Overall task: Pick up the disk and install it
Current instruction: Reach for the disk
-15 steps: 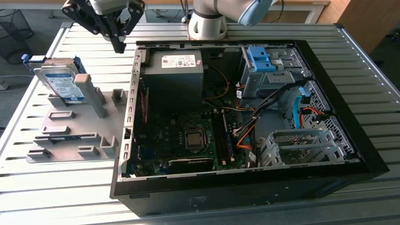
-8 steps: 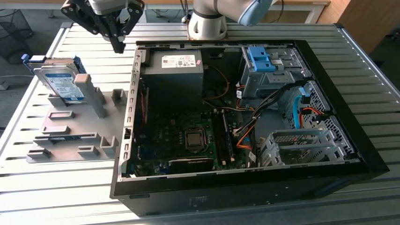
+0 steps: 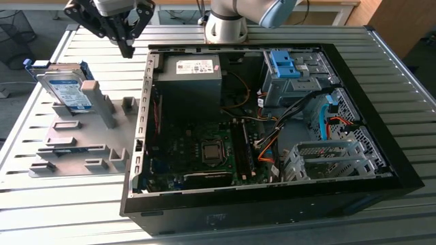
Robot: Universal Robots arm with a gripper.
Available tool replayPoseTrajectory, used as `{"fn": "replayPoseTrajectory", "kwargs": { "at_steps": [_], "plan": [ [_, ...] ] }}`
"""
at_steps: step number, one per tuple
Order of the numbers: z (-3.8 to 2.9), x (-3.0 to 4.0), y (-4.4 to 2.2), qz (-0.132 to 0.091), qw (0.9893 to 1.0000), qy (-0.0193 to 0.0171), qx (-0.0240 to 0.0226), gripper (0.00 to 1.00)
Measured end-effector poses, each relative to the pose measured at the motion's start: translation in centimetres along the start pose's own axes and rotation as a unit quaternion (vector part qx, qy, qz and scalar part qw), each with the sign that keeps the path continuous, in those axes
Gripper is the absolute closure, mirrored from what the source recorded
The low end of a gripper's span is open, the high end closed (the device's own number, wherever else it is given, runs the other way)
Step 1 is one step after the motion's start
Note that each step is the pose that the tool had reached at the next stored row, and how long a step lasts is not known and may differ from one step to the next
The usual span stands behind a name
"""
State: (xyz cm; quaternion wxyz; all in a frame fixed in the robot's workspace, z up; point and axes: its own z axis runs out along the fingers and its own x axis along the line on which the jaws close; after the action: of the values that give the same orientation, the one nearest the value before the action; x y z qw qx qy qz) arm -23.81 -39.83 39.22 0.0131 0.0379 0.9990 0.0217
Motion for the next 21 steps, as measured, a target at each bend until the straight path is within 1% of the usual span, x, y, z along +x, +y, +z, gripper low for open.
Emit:
{"fn": "replayPoseTrajectory", "kwargs": {
  "at_steps": [21],
  "plan": [
    [-0.02,1.69,-0.13,0.000,1.0000,0.0000,0.0000,0.89]
  ]
}}
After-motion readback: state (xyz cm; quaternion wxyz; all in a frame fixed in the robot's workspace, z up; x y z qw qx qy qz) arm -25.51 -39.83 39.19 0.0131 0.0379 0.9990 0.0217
